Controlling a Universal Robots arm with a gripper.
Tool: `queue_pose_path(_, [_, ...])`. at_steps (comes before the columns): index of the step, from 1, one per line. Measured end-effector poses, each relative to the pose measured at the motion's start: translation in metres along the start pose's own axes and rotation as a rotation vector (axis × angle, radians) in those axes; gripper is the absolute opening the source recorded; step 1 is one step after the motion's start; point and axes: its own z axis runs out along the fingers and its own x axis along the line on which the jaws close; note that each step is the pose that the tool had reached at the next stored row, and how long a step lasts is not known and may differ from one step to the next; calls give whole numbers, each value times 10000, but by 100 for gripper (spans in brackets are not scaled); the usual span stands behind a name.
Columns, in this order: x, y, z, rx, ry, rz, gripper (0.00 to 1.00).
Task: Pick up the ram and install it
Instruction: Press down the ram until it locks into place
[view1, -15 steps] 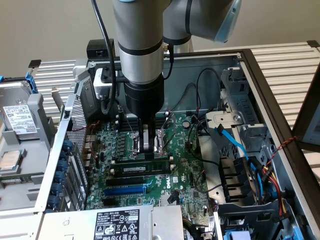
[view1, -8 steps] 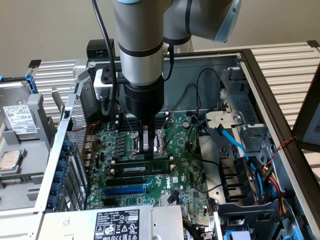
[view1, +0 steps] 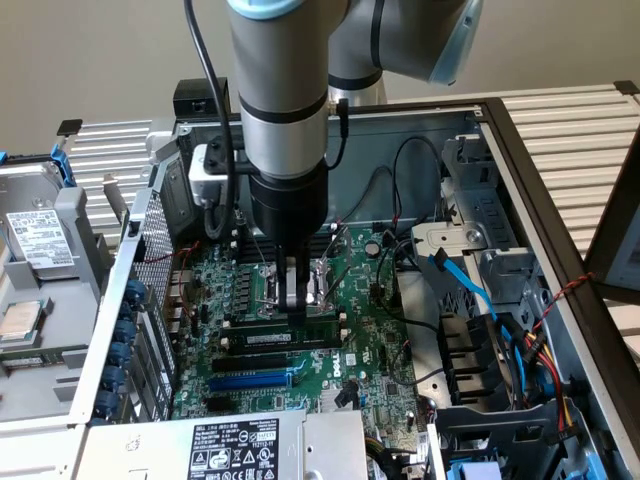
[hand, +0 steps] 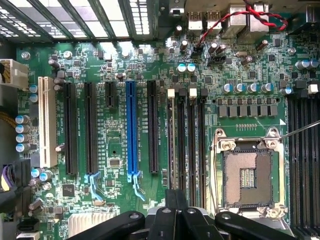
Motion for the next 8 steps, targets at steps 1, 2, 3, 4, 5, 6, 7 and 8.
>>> queue_pose_path(1, [0, -4, 1, -2, -10, 1, 10])
queue_pose_path(2, [0, -6, 2, -3, -17, 0, 10])
queue_pose_path(3, [0, -6, 4, -3, -21, 2, 10])
queue_pose_path(4, [1, -6, 10, -2, -23, 3, 10])
queue_pose_path(5, [1, -6, 17, -3, -22, 3, 10])
queue_pose_path(6, [1, -7, 23, -4, -22, 2, 10])
queue_pose_path(7, [1, -7, 28, -3, -22, 2, 10])
queue_pose_path(8, [1, -7, 33, -4, -21, 2, 10])
